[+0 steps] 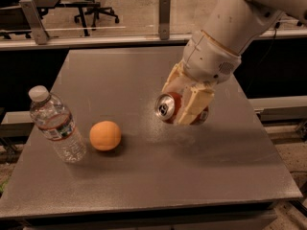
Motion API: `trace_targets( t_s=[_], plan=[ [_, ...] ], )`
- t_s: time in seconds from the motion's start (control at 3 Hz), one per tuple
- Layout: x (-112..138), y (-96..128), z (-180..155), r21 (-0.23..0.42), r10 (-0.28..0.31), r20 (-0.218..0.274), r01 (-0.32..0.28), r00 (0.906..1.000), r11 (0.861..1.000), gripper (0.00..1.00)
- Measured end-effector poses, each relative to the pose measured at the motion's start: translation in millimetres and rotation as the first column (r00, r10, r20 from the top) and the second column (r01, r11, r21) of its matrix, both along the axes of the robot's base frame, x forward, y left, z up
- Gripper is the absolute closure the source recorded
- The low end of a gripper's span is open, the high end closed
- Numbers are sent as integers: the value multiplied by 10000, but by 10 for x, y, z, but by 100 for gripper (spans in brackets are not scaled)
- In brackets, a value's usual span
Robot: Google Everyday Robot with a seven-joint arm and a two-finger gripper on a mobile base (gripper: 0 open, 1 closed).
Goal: Place coke can upright
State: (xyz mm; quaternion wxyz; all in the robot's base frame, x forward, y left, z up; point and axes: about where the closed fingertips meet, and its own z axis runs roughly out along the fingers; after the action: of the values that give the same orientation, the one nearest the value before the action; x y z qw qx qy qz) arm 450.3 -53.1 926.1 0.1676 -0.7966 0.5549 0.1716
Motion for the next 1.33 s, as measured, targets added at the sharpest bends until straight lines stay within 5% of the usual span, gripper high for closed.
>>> trace_targets(
  t_s=[0.33,0.67,1.0,1.33],
  plan=[
    [198,-83,121,1595,-1917,-942,2049,9769,9657,100],
    [292,-164,184,2881,-2881,-1569,3228,9447,9016,100],
    [398,-261,192,4523,-3482,-2427,4232,9055,7851,100],
    [432,-307,189,5407,-3439,-2784,4423,8968,7155,100]
  ],
)
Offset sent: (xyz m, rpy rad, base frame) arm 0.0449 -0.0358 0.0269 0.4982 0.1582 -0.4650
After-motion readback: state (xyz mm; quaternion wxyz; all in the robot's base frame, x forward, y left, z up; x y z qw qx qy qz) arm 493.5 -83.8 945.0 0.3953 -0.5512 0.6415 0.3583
